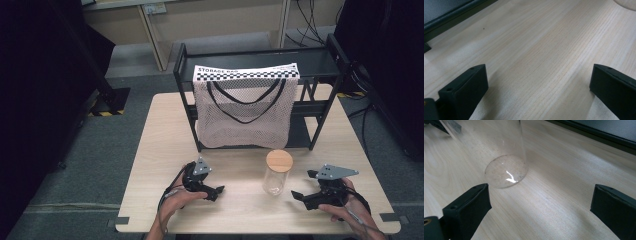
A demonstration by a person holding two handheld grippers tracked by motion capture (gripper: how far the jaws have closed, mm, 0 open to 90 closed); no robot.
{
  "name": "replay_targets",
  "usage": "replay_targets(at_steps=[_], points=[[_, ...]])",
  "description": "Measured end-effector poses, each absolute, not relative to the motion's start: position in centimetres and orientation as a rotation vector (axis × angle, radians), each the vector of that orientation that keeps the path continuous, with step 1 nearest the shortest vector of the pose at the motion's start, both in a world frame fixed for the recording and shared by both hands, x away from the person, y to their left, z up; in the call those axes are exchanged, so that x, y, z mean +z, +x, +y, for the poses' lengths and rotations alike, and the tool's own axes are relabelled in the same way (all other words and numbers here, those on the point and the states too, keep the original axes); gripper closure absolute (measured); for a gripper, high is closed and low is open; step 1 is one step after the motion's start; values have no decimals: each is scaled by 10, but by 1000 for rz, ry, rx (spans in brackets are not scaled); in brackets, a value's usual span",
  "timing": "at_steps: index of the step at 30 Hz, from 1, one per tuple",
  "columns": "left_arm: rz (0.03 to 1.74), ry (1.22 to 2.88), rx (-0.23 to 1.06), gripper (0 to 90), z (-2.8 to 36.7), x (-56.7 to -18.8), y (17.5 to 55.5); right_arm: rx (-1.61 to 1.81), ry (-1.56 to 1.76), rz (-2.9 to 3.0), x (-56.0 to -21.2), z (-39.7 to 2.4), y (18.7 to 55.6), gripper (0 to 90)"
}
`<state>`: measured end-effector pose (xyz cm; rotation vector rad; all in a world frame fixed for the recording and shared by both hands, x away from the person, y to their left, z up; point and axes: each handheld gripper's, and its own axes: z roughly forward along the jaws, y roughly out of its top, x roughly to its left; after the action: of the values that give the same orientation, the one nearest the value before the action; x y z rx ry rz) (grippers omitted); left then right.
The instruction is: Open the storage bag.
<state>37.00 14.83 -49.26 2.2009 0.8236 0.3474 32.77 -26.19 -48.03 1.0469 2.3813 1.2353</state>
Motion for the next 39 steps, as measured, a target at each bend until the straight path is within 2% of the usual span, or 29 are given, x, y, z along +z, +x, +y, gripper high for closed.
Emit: replay_targets(at_steps=[31, 39], points=[[828, 2202, 350, 5, 148, -493, 370, 1265, 1029, 2377, -479, -260, 327, 27], [794, 2188, 336, 36, 147, -489, 369, 1266, 1033, 2376, -479, -262, 328, 27]])
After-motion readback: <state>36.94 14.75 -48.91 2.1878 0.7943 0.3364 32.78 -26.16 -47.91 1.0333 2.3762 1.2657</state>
